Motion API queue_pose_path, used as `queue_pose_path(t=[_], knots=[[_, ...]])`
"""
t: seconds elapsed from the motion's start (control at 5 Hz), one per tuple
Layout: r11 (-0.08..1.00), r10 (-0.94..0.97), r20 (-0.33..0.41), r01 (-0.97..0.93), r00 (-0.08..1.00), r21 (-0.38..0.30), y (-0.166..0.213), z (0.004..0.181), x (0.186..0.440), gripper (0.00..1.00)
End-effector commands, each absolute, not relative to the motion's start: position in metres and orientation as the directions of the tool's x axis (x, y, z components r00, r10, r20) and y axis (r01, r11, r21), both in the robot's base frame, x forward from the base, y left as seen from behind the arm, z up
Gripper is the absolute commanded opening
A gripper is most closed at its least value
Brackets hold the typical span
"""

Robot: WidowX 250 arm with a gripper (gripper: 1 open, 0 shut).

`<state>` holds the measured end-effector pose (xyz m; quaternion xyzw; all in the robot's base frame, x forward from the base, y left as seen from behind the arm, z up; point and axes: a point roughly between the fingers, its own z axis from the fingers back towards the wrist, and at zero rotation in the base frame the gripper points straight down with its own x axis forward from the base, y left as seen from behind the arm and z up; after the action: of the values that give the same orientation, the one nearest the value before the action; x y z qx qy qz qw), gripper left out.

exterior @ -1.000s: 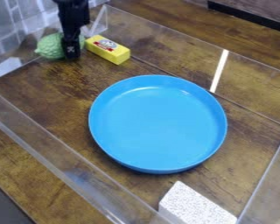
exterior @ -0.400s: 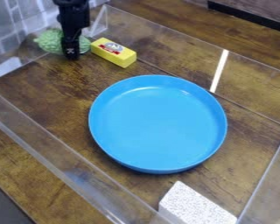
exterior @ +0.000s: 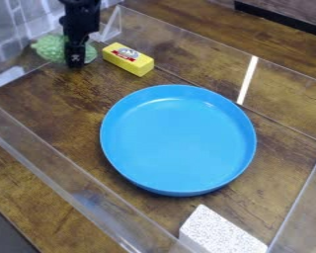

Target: Put the green object in the blue tray

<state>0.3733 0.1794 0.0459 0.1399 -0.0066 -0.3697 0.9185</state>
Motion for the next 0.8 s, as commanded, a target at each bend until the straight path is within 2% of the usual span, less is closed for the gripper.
queue_pose_path(t=[0.0,0.2,0.6], knots=[[0.669,-0.674,-0.056,0.641,0.737,0.376,0.159,0.109,0.387,0.0],[0.668,-0.666,-0.072,0.637,0.743,0.385,0.142,0.127,0.387,0.0],[0.672,-0.672,-0.04,0.632,0.739,0.385,0.093,0.144,0.38,0.0]])
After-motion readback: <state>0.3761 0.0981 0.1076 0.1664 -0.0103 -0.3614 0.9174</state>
